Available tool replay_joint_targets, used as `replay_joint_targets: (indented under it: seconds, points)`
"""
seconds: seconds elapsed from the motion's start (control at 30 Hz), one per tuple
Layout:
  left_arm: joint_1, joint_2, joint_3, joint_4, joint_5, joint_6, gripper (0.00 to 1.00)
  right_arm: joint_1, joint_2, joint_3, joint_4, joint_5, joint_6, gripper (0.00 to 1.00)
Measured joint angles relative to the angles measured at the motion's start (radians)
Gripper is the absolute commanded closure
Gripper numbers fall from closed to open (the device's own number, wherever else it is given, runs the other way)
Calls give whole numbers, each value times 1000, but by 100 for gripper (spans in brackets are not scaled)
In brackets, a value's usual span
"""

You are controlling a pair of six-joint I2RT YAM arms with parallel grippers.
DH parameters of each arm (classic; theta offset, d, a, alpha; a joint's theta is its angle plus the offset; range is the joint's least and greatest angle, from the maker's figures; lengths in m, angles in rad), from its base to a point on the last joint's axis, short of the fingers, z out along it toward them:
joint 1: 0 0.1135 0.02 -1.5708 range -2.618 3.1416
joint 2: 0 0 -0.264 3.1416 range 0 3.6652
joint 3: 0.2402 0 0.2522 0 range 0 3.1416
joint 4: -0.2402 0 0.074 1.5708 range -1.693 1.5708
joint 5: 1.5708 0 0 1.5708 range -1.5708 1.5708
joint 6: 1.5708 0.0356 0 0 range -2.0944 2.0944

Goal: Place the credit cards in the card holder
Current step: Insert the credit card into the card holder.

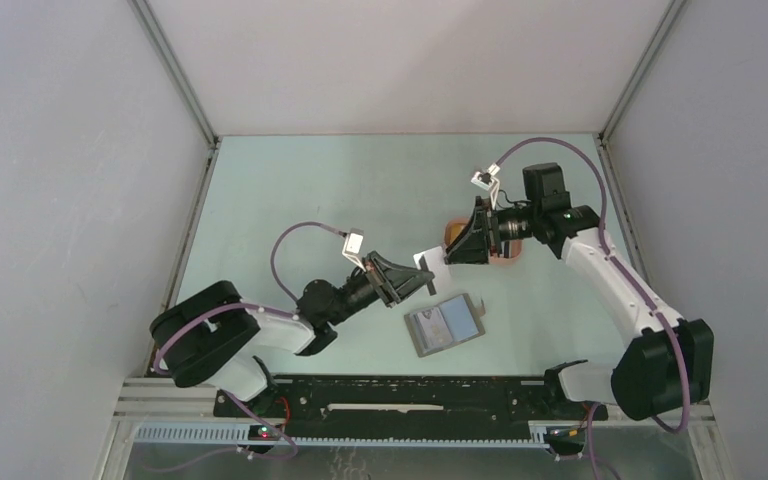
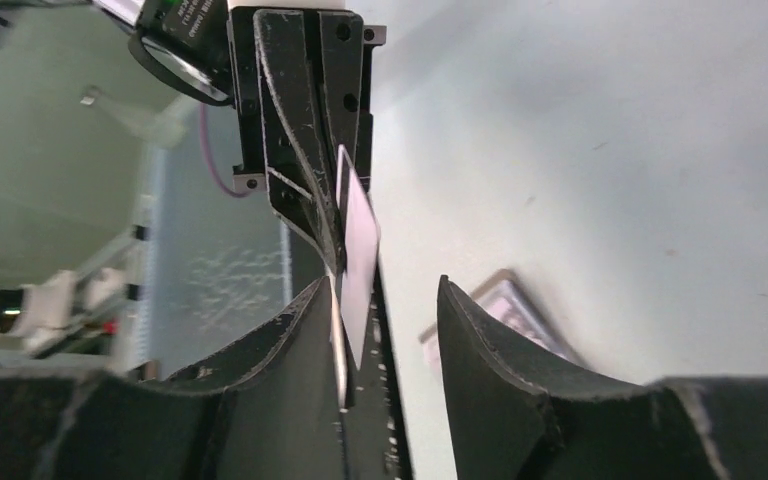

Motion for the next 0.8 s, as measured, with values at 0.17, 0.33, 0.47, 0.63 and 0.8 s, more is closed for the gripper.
replay_joint_targets:
  seconds: [0.17,0.33,0.47,0.63,0.8]
  points:
    - [12,-26,-84,-38,39,-36,100,-30,-87,21,-140,98,-206,47]
    - [12,-116,-109,-196,55,-43,100,-23,-98,19,-290,151,-449,50]
    - [11,-180,-114,-323,53,-54,100,34,-100,-41,-368,215,-637,51]
    - [6,-144,-114,-399,76,-156,100,100,-124,-190,-420,307,-854,49]
    - [-13,-55,-113,-425,112,-257,100,134,-206,-294,-407,405,-1022,44]
